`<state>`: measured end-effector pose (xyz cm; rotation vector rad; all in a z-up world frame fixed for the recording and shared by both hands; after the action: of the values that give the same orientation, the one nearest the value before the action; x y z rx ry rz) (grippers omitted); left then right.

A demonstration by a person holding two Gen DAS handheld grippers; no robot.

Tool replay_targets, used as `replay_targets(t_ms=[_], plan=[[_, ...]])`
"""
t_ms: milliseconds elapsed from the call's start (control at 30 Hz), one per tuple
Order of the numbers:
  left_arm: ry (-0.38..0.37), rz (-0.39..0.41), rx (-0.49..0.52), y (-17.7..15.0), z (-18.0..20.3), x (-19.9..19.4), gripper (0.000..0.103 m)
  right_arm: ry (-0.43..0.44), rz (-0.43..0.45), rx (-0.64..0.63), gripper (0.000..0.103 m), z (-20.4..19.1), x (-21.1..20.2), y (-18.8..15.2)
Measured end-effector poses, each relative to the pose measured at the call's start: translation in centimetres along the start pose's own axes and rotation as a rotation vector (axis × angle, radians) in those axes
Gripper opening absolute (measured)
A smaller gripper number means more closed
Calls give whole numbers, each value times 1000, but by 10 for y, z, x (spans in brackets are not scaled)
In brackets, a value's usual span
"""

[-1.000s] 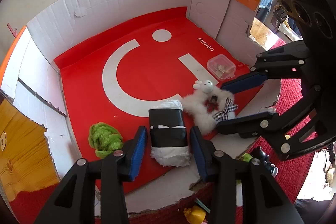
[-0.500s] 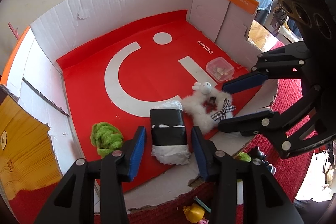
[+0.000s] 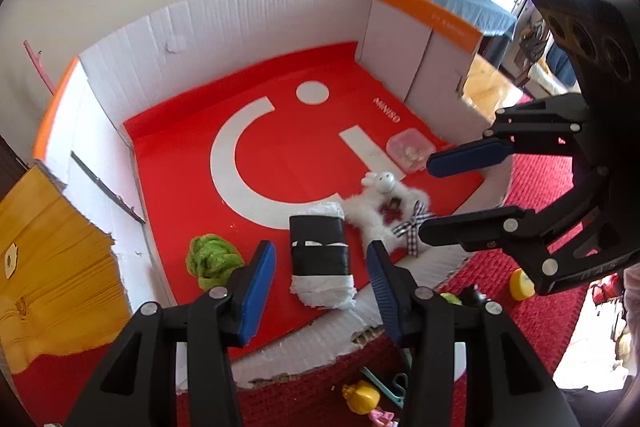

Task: Organize objects
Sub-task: 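Open both grippers and withdraw them from the box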

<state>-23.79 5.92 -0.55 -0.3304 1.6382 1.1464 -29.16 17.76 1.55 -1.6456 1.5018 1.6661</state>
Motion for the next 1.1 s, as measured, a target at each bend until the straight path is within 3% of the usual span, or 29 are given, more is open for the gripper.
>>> replay_targets(t_ms=[67, 267, 400, 567, 667, 1100], plan=[[6, 22, -5, 1, 0, -8, 54, -11, 28, -6, 48, 4, -11, -12], [24, 93, -11, 2, 5, -33, 59, -14, 100, 12, 48, -8, -29, -8], [41, 160, -25, -1, 10, -58, 61, -31, 169, 17, 60, -14, -52, -16], [63, 239, -51, -9, 16, -86, 65, -59, 281, 30, 62, -26, -72, -21], [63, 284, -75, -17, 21, -100, 66, -54, 351, 60, 70, -32, -90, -30], [147, 408, -95, -44, 41, -138, 76, -121, 516, 67, 77, -50, -124, -66]])
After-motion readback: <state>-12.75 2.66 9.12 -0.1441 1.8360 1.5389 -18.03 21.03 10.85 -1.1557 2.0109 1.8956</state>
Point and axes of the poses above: each gripper's, at about its wrist camera, not at the fingertips, and x roughly the way its jaws point, z to its right, y to its top, the point moved 8 cm from there along x, roughly the way its jaws point, and after that the axes turned 10 degrees about x, right-handed, at the moved point
